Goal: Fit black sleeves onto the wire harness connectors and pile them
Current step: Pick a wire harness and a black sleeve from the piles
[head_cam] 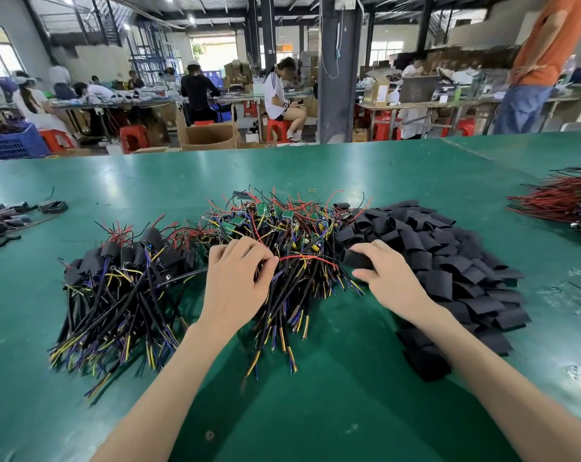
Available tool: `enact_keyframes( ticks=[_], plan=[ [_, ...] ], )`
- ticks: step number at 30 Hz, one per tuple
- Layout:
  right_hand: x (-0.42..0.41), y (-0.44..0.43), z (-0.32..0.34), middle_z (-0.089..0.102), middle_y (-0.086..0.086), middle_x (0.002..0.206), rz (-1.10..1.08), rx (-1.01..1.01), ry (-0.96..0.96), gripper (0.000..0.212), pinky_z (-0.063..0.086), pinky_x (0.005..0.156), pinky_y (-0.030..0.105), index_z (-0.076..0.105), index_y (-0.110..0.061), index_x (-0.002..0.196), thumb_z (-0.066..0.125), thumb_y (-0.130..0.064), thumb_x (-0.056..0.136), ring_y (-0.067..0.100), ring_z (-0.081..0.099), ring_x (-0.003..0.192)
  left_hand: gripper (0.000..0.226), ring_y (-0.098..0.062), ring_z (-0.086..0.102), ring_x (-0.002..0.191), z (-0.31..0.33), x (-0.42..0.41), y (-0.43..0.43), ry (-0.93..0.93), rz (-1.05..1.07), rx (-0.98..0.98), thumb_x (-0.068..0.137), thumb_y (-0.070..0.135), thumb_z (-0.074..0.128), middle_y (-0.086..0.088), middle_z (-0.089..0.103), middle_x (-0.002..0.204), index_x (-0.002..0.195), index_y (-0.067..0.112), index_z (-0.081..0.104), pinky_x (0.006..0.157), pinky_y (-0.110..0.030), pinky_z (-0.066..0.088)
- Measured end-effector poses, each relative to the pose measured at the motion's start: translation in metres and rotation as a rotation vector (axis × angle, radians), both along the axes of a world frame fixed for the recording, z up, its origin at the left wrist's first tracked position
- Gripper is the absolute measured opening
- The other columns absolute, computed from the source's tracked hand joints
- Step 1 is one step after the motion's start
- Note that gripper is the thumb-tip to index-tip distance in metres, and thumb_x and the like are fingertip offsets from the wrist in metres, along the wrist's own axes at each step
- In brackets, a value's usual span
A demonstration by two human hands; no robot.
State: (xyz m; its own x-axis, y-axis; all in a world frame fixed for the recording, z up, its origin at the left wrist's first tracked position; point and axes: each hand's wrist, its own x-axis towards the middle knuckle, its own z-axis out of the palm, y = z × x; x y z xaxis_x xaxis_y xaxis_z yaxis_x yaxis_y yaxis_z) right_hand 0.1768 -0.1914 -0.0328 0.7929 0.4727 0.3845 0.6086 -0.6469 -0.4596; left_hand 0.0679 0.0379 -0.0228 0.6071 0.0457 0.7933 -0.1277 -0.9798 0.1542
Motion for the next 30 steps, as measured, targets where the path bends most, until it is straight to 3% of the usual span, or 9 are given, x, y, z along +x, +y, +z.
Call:
enact_keyframes(
  ticks=[7,14,19,22,24,27,30],
  plan=[
    [-0.005,0.004,0.003,0.061,0.003,0.098,0.027,0.129,0.01,0.028,0.042,0.083,0.034,0.061,-0.013,0.104,0.068,-0.003,0.078,0.022,0.055,0.09,0.014,-0.02,0.057,0.074,0.002,0.0,-0.002,-0.025,0.031,-0.017,0.087,0.024,0.06,0.005,0.061,0.083,0.076,0.015,0.064,0.078,-0.032,0.031],
    [-0.008,0.006,0.002,0.064,0.005,0.096,0.008,0.11,0.05,0.028,0.043,0.083,0.035,0.062,-0.013,0.102,0.07,-0.004,0.077,0.023,0.056,0.09,0.016,-0.019,0.057,0.077,0.005,-0.002,-0.002,-0.043,0.026,-0.041,0.088,0.023,0.058,0.003,0.06,0.084,0.076,0.014,0.063,0.079,-0.03,0.03],
    [-0.01,0.009,0.003,0.065,-0.002,0.087,0.037,0.191,0.101,0.026,0.037,0.072,0.017,0.063,-0.014,0.098,0.071,-0.002,0.076,0.017,0.059,0.081,0.014,-0.017,0.056,0.076,0.004,-0.002,-0.002,-0.046,0.013,-0.043,0.088,0.022,0.061,0.005,0.059,0.084,0.076,0.015,0.063,0.08,-0.03,0.031],
    [-0.011,0.008,0.004,0.058,-0.021,0.076,0.018,0.256,0.13,0.025,0.034,0.068,-0.001,0.062,-0.017,0.095,0.072,-0.004,0.077,-0.009,0.056,0.073,0.014,-0.017,0.056,0.076,0.003,-0.001,-0.002,-0.031,0.004,-0.048,0.088,0.023,0.06,0.005,0.059,0.084,0.076,0.016,0.063,0.079,-0.031,0.032],
    [-0.011,0.008,0.004,0.056,-0.025,0.074,0.003,0.271,0.132,0.025,0.033,0.068,-0.004,0.063,-0.017,0.096,0.074,-0.006,0.076,-0.018,0.052,0.071,0.014,-0.017,0.056,0.077,0.003,-0.001,-0.002,-0.013,-0.005,-0.053,0.088,0.023,0.059,0.005,0.06,0.084,0.077,0.016,0.063,0.078,-0.029,0.031],
    [-0.012,0.009,0.006,0.061,-0.021,0.083,0.009,0.281,0.089,0.031,0.037,0.08,0.003,0.065,-0.015,0.103,0.075,-0.008,0.075,-0.011,0.055,0.078,0.014,-0.021,0.057,0.08,0.003,-0.001,-0.002,0.035,-0.052,-0.061,0.088,0.023,0.059,0.001,0.06,0.086,0.079,0.012,0.064,0.075,-0.032,0.037],
    [-0.015,0.008,0.009,0.065,-0.001,0.105,0.031,0.128,-0.062,0.038,0.039,0.093,0.033,0.061,-0.015,0.113,0.074,-0.013,0.077,0.019,0.055,0.099,0.015,-0.024,0.058,0.079,0.005,-0.003,-0.004,0.079,-0.128,-0.034,0.089,0.02,0.059,-0.003,0.059,0.085,0.082,0.008,0.065,0.072,-0.039,0.047]
  ],
)
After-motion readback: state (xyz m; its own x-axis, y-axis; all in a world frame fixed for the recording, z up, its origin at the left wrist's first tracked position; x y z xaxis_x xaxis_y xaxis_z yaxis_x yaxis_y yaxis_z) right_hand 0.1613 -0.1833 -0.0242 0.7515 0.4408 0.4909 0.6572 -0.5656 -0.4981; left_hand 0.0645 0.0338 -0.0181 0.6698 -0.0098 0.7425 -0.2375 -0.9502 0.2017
